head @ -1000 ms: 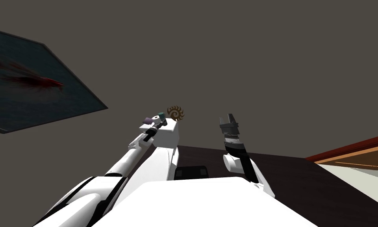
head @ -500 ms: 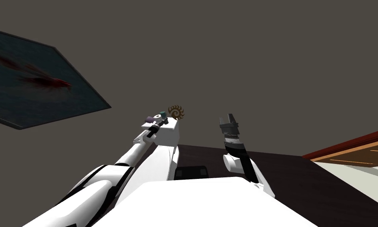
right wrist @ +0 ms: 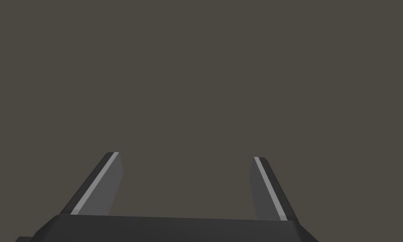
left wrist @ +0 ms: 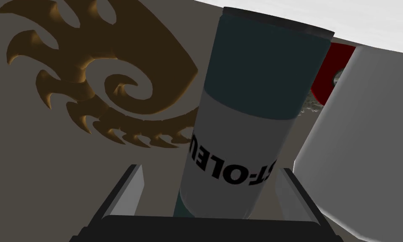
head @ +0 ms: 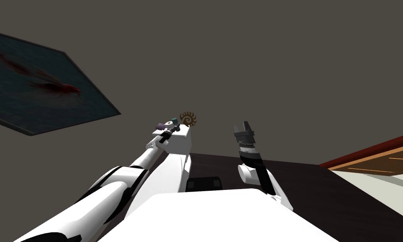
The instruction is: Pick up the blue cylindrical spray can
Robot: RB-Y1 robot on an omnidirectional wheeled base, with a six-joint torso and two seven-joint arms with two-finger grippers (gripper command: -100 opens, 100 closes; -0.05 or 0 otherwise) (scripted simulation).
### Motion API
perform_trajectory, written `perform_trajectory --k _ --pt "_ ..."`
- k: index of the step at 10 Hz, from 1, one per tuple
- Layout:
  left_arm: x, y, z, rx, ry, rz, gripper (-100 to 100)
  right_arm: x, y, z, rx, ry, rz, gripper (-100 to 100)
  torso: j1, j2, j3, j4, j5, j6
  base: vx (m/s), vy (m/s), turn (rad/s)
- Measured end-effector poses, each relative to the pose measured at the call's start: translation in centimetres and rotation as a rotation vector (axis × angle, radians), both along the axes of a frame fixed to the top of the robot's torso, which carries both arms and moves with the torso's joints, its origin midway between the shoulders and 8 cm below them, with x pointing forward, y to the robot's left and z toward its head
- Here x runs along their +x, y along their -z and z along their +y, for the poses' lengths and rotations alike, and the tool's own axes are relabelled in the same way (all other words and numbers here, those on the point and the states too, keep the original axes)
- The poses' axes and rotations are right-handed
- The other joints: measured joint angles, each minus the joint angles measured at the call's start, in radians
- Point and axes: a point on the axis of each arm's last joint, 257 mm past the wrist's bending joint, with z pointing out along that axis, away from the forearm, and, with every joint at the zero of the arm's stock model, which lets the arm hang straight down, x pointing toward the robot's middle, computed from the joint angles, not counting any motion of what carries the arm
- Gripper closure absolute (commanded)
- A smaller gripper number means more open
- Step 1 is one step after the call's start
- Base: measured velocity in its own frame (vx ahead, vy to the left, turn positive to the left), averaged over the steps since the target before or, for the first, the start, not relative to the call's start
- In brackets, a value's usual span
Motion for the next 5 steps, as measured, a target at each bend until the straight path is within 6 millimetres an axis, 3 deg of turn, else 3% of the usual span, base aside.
perform_trajectory --k 1,3,5 --pt "0.5 -0.4 0.3 0.000 -0.009 0.003 -100 0.0 0.0 0.0 0.000 0.000 0.000 0 0.000 -0.002 -0.001 -0.001 0.000 0.000 -0.084 0.019 0.004" --pt "1.9 -1.0 -1.0 0.013 0.008 0.001 -100 0.0 0.0 0.0 0.000 0.000 0.000 0 -0.001 0.002 0.001 0.000 0.000 0.001 -0.078 0.010 -0.008" --pt "2.9 -1.9 -0.6 0.013 -0.004 0.002 -100 0.0 0.0 0.0 0.000 0.000 0.000 0 -0.002 -0.003 -0.002 -0.001 0.000 0.001 -0.006 -0.001 0.000"
